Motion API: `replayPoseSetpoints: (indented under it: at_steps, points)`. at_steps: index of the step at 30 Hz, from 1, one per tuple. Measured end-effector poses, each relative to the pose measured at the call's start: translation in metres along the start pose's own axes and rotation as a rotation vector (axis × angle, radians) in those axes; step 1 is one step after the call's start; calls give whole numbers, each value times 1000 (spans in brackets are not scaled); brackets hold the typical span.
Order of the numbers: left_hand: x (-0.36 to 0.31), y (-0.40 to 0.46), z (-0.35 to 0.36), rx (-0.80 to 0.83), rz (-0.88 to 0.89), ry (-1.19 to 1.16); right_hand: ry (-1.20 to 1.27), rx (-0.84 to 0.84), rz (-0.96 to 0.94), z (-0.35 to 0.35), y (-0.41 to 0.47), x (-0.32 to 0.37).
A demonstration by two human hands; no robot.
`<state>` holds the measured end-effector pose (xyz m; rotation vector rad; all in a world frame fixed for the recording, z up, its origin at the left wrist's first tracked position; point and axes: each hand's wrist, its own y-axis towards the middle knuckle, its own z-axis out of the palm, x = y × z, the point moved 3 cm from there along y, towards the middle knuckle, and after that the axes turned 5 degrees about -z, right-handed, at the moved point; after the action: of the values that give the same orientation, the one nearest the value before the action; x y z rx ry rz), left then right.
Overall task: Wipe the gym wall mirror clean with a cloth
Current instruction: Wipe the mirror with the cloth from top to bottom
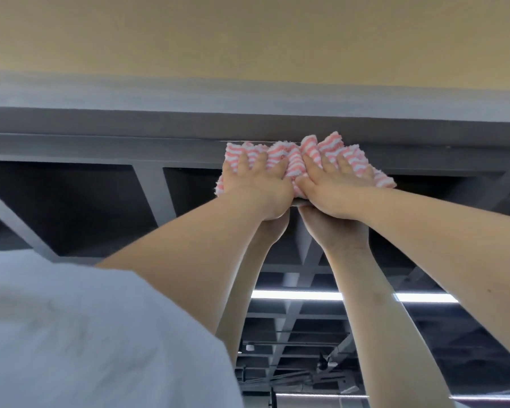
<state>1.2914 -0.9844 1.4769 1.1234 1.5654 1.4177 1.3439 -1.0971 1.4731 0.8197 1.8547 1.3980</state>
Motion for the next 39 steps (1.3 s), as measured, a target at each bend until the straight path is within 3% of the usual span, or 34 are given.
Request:
replayPoseSetpoints:
  at_steps: [10,19,31,39]
  points:
    - [181,-50,-15,18,-18,51,24,8,-64,30,-2,187]
    - [294,-98,-22,31,-47,73,35,17,-101,51,-20,309]
    - [340,-175,-15,-55,-102,57,-23,29,-262,72,-82,363]
    - [304,-217,-9,39,-272,11,-55,70,-392,77,-115,337]
